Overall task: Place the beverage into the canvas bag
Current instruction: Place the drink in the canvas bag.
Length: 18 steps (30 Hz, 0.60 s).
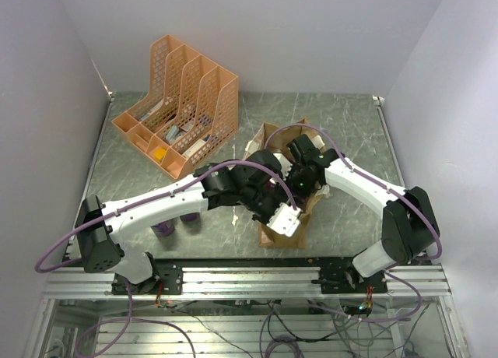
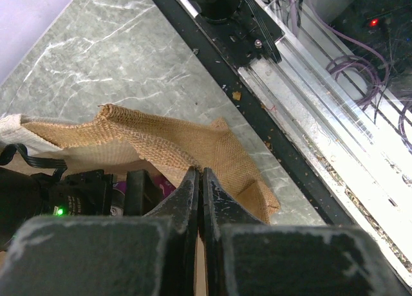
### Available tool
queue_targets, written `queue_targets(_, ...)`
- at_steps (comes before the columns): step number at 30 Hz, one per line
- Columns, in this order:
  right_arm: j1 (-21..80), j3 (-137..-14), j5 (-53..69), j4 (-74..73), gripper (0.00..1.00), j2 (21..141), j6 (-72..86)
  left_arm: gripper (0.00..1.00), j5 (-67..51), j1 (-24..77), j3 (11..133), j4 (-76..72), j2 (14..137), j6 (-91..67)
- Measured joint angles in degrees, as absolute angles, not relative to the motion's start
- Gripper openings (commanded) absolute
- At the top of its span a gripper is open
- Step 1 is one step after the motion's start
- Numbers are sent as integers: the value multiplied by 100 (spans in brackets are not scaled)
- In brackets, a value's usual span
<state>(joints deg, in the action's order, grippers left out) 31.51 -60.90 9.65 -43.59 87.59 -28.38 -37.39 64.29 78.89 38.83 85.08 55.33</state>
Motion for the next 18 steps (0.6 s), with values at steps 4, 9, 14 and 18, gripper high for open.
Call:
queue_targets(4, 3146, -6125, 908, -4359, 83, 8781, -2939, 7, -3767, 6379, 7889, 3881, 8508, 5533)
queue_targets(9, 3146, -6283, 899, -4471, 91, 8781, -2969, 8, -3793, 6329, 7889, 3881, 8508, 5533)
queue_targets(14, 3140, -6617, 967, -4724, 94, 8779, -2987, 11, -3820, 6302, 7891, 3887, 8508, 5537)
queue_targets(18, 3127, -6980, 1074, -4932, 94, 8713, -2991, 17, -3820, 6294, 7911, 3927, 8508, 5553)
